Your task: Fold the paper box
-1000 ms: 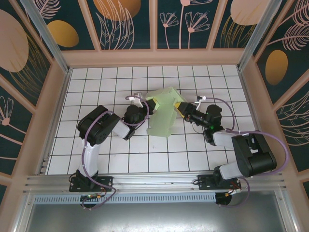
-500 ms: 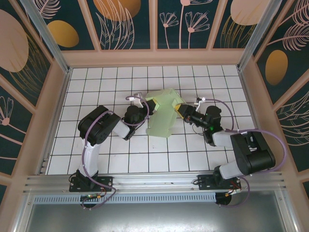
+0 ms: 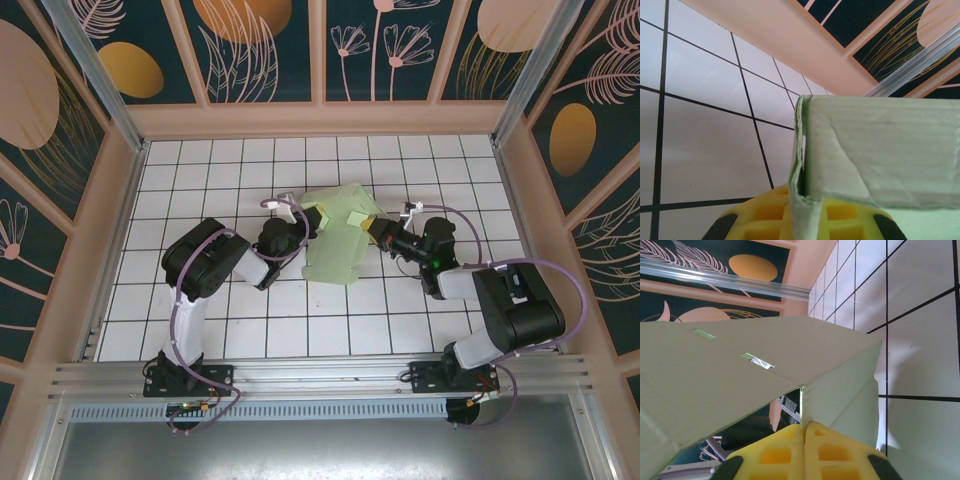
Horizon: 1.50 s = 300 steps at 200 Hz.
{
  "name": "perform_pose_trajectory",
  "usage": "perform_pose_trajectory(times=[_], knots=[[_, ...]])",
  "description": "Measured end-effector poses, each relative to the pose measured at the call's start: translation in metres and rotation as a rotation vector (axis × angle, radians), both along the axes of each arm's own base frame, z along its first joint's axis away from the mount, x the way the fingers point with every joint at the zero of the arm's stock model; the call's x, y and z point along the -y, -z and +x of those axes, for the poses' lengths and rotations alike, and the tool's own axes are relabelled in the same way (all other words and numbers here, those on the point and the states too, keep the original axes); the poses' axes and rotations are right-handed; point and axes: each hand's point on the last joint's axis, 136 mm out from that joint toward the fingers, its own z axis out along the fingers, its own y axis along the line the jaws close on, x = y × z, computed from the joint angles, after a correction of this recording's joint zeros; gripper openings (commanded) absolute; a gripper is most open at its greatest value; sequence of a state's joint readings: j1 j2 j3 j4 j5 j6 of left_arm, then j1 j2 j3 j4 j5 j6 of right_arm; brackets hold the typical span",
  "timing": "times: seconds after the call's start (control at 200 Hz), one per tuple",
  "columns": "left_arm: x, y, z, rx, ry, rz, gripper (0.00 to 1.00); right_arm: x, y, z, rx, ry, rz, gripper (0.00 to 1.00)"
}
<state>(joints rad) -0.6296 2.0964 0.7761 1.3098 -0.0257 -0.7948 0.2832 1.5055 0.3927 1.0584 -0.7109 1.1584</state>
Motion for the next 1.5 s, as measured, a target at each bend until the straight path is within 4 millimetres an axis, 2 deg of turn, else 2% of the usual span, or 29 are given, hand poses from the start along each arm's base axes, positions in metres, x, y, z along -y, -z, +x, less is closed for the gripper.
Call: perform_pose_trajectory(times=[0.13, 0.225, 0.295, 0.4, 0.48, 0.541, 0.661, 0.751, 0.856, 0.981, 1.126, 1.241, 1.376, 1.502], knots=[[0.000, 0.001, 0.000, 0.001, -0.002, 0.007, 0.00, 0.000, 0.002, 0.000, -0.009, 0.002, -0.002, 0.00], [0.000, 0.002, 0.000, 0.000, 0.001, 0.008, 0.00, 0.000, 0.003, 0.000, -0.011, 0.002, -0.004, 0.24], [0.000, 0.002, 0.000, -0.001, 0.000, 0.009, 0.00, 0.000, 0.002, 0.000, -0.010, 0.001, -0.003, 0.26], [0.000, 0.003, 0.000, -0.002, 0.001, 0.010, 0.00, 0.000, 0.002, 0.001, -0.010, 0.002, -0.003, 0.23], [0.000, 0.003, 0.000, -0.002, 0.000, 0.011, 0.00, -0.001, 0.002, 0.003, -0.010, 0.002, -0.004, 0.12], [-0.001, 0.003, 0.000, -0.001, -0.005, 0.013, 0.00, -0.001, 0.003, 0.004, -0.010, 0.001, -0.007, 0.00], [-0.003, 0.003, 0.002, 0.000, -0.013, 0.018, 0.00, -0.001, 0.005, 0.004, -0.022, 0.002, -0.007, 0.00], [-0.003, 0.003, 0.001, -0.002, -0.012, 0.018, 0.00, -0.001, 0.006, 0.004, -0.024, 0.003, -0.007, 0.27], [-0.002, 0.004, 0.001, -0.007, -0.013, 0.013, 0.00, 0.003, 0.001, 0.005, 0.003, 0.014, -0.014, 0.43], [-0.007, 0.007, 0.002, -0.019, -0.043, 0.011, 0.00, 0.021, -0.017, 0.006, 0.076, 0.070, -0.031, 0.55], [-0.025, 0.022, 0.003, -0.069, -0.134, 0.031, 0.00, 0.044, -0.042, 0.006, 0.181, 0.162, -0.106, 0.55], [-0.041, 0.033, 0.006, -0.112, -0.225, 0.058, 0.00, 0.054, -0.061, 0.008, 0.247, 0.214, -0.197, 0.53], [-0.056, 0.028, 0.010, -0.123, -0.318, 0.061, 0.00, 0.056, -0.089, 0.020, 0.307, 0.254, -0.295, 0.51], [-0.062, 0.024, 0.014, -0.120, -0.362, 0.064, 0.00, 0.038, -0.122, 0.032, 0.372, 0.247, -0.380, 0.51]])
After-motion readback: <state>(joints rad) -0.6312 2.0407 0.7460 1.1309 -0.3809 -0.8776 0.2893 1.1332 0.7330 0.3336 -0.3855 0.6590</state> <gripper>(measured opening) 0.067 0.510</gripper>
